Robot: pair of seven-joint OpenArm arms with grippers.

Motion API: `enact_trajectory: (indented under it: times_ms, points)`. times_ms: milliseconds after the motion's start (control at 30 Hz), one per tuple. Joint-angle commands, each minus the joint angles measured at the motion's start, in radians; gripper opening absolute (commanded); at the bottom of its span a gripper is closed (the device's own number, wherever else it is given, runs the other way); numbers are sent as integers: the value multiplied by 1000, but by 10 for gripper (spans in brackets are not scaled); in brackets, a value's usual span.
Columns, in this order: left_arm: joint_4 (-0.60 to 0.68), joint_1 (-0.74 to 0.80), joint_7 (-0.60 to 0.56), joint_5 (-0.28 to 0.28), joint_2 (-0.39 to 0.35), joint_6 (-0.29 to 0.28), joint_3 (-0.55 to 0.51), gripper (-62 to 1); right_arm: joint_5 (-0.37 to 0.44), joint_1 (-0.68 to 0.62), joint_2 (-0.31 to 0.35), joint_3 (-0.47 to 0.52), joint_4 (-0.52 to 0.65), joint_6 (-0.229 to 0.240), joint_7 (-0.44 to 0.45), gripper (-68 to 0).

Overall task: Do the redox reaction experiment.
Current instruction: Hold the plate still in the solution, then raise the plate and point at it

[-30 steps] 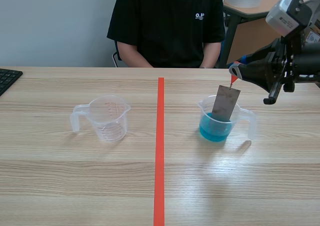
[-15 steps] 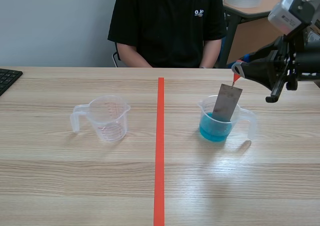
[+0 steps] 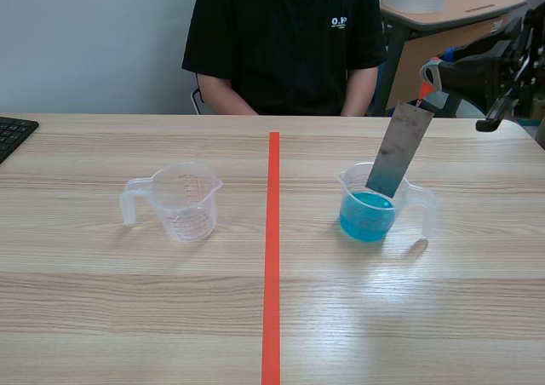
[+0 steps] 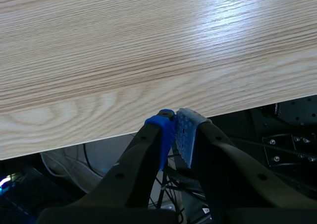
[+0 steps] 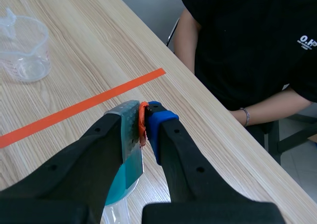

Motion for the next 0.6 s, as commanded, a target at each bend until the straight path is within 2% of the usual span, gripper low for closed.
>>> enact_trajectory:
  times_ms: [0, 567]
  points:
    - [5, 5, -10, -6, -6, 2, 4, -560, 26, 17, 38, 18, 35, 6, 13, -658]
    - [5, 5, -10, -6, -6, 2, 4, -560, 175, 17, 151, 21, 206, 6, -24, -658]
